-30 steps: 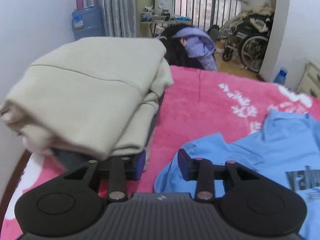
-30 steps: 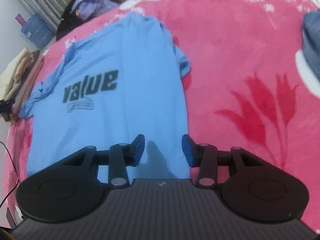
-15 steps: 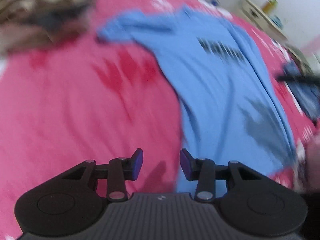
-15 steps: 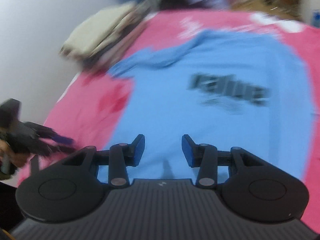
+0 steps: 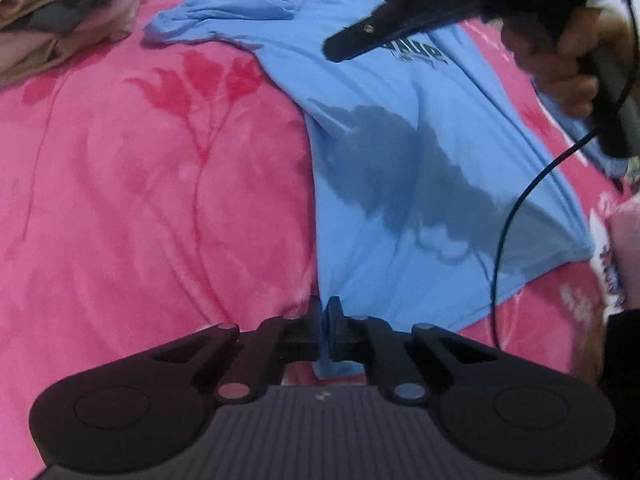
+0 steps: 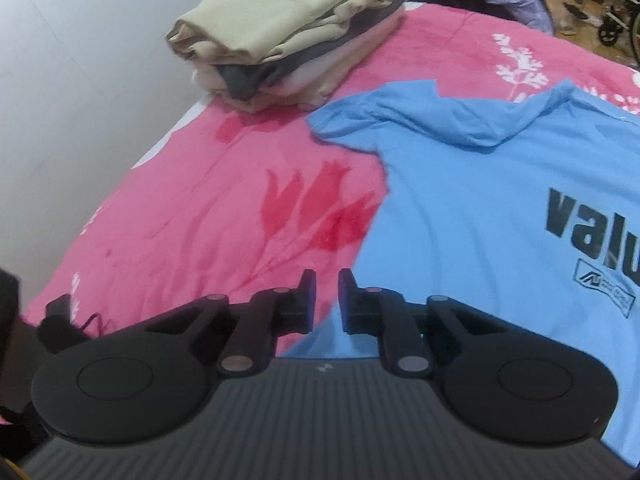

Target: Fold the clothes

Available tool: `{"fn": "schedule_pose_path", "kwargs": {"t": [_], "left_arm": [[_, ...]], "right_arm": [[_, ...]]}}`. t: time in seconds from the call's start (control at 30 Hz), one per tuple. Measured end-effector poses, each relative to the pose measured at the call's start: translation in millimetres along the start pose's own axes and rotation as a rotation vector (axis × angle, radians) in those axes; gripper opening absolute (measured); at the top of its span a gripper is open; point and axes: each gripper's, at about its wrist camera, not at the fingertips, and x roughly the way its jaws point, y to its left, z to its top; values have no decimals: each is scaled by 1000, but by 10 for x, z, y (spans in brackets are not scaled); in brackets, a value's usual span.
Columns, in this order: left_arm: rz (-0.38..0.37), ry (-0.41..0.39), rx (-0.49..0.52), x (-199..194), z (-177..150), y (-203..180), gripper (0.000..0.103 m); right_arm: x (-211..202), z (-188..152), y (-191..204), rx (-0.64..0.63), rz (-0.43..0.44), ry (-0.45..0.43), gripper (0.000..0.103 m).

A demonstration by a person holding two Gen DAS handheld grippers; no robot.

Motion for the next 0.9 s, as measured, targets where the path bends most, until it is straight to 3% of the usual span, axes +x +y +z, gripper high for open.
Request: {"fn": "schedule_pose_path", "kwargs": {"t": [0.27, 0.37, 0.5, 0.73, 0.77, 0.9], "left_arm": [[-122, 34, -206, 73, -196, 243, 3], [-135, 17, -184, 67, -210, 222, 3], [-118, 1, -122, 41, -254, 149, 3], [-123, 9, -114, 120, -235, 222, 4], [-124, 15, -106, 130, -228, 220, 4], [-123, 36, -89, 177, -184, 196, 4]], "right_arm": [[465, 157, 95, -32, -55, 47, 12], [714, 177, 77, -41, -85, 80, 12], [685, 131, -339, 170, -59, 65, 0], [573, 60, -1023, 523, 9, 22, 2], [558, 79, -1057, 531, 28, 19, 3], [548, 304, -789, 310, 0, -15, 5]]}}
